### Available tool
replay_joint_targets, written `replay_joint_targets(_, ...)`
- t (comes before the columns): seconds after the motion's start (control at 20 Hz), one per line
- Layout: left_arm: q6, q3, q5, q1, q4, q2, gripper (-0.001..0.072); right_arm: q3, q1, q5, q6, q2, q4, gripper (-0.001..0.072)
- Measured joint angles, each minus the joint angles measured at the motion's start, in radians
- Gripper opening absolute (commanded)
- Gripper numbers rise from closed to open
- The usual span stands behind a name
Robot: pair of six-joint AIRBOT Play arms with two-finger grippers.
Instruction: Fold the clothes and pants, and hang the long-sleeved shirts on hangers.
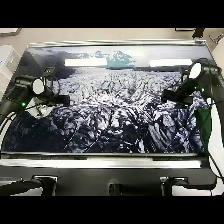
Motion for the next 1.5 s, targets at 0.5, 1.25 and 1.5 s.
replay_joint_targets(0.5, 0.0, 0.0, 0.0, 0.0, 0.0, 0.0, 0.071, 0.0, 0.0, 0.0, -0.058, 0.0, -0.003, 0.0574)
replay_joint_targets(1.25, -0.035, 0.117, 0.26, 0.111, 0.056, -0.072, 0.0712, 0.0, 0.0, -0.094, -0.127, 0.0, -0.007, 0.0697)
replay_joint_targets(1.5, -0.158, 0.446, 0.154, 0.424, 0.016, -0.282, 0.0713, 0.0, 0.0, -0.133, -0.128, 0.0, 0.003, 0.0687)
